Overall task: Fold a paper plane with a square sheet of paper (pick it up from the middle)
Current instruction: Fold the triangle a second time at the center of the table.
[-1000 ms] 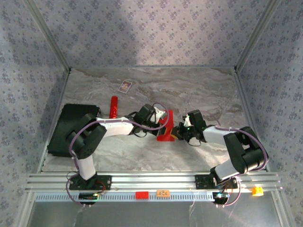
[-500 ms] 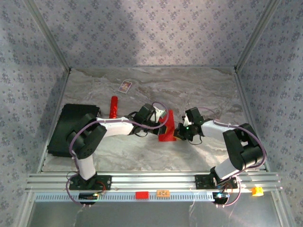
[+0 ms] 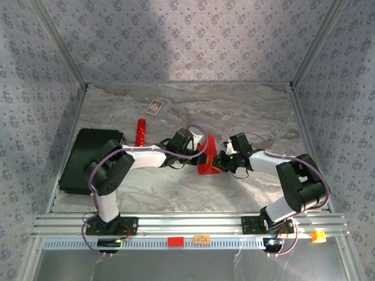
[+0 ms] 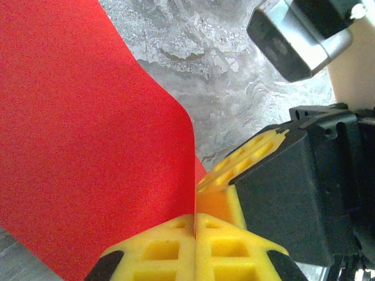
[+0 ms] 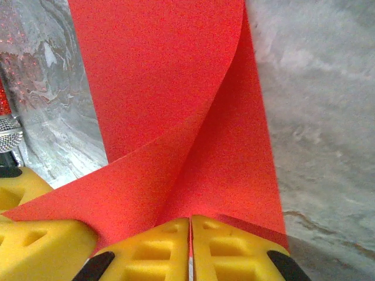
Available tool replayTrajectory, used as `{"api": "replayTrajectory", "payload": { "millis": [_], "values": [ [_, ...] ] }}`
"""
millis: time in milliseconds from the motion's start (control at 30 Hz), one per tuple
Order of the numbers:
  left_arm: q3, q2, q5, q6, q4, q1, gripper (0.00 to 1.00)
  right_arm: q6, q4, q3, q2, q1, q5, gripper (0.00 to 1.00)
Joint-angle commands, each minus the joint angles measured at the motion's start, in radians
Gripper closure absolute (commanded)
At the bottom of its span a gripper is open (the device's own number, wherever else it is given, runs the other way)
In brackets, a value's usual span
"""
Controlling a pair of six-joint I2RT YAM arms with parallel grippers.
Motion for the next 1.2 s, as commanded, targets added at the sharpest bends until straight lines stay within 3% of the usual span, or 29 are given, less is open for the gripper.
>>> {"api": "replayTrajectory", "payload": {
  "millis": [0,100,300,533,1167],
  "values": [
    [0.003,0.011,-0.004,-0.007,0.01,-0.004,1.0,0.065,0.067,-0.017,0.033,0.009,-0.007,0.89],
    [0.006,0.009,-0.005,0.001,-0.002,-0.003,1.0,0.067,0.088,-0.04,0.047,0.002,0.003,0.89],
    [0.028,0.015,-0.036,0.06,-0.084,0.014,1.0,-0.026,-0.072,-0.024,0.042,-0.008,0.082,0.9],
    [0.062,0.038,-0.06,0.118,-0.154,0.033,1.0,-0.048,-0.076,-0.021,0.029,-0.015,0.063,0.9],
    [0.07,0.072,-0.066,0.196,-0.129,0.037,1.0,-0.054,-0.051,-0.02,0.046,-0.016,0.03,0.9]
  ]
}}
